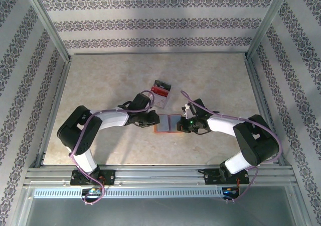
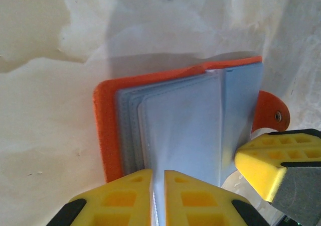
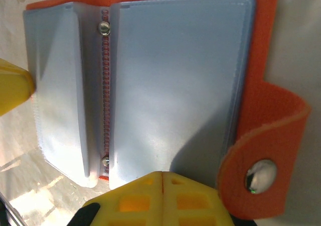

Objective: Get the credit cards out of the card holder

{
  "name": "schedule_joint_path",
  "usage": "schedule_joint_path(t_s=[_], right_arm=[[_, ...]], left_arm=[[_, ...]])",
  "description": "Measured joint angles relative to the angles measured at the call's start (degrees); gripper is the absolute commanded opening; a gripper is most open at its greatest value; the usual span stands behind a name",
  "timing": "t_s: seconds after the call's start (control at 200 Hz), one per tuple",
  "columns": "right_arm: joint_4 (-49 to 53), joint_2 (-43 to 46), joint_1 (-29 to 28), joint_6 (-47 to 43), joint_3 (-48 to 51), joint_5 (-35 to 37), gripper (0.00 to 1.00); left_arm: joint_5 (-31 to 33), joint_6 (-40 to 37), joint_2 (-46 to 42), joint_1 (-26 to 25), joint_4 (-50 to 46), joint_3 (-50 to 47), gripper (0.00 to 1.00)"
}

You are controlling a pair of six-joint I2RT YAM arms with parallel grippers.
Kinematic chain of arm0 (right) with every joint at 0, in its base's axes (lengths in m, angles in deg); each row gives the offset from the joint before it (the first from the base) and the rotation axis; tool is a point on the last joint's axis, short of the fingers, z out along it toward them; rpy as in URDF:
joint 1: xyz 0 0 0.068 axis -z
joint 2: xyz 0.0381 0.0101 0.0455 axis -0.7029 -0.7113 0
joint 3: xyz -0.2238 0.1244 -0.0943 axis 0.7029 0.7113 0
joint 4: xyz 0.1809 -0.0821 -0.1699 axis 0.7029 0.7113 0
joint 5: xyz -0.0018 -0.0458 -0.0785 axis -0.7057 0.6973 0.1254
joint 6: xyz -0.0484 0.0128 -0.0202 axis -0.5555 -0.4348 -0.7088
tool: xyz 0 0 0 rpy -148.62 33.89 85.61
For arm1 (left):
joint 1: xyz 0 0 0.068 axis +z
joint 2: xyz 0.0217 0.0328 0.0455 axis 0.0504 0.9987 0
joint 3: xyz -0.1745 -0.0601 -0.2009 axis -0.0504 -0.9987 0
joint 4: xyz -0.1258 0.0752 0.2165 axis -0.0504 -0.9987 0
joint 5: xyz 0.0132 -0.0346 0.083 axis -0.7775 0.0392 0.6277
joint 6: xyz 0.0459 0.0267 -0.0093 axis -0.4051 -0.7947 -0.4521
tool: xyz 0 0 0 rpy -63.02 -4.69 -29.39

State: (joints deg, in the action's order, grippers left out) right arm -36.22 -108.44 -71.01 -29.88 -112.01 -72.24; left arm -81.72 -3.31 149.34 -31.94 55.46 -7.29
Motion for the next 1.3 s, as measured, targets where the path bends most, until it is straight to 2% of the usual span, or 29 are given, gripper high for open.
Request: schedule_joint_path(t_s=[0.964, 1.169, 1.304], right_arm=[[-0.1, 0.0, 0.0, 0.0, 0.0, -0.1, 0.00], [-0.1, 0.0, 0.0, 0.0, 0.0, -0.1, 0.00], [-0.1, 0.0, 0.0, 0.1, 0.0, -0.1, 0.00]], left_arm=[[-4.3, 0.0, 4.6, -2.4, 0.8, 7.4, 0.14], [-4.2, 0.0, 5.4, -2.7, 1.0, 7.5, 0.14], [-1.8, -1.0, 3.6, -2.7, -1.2, 7.5, 0.15]])
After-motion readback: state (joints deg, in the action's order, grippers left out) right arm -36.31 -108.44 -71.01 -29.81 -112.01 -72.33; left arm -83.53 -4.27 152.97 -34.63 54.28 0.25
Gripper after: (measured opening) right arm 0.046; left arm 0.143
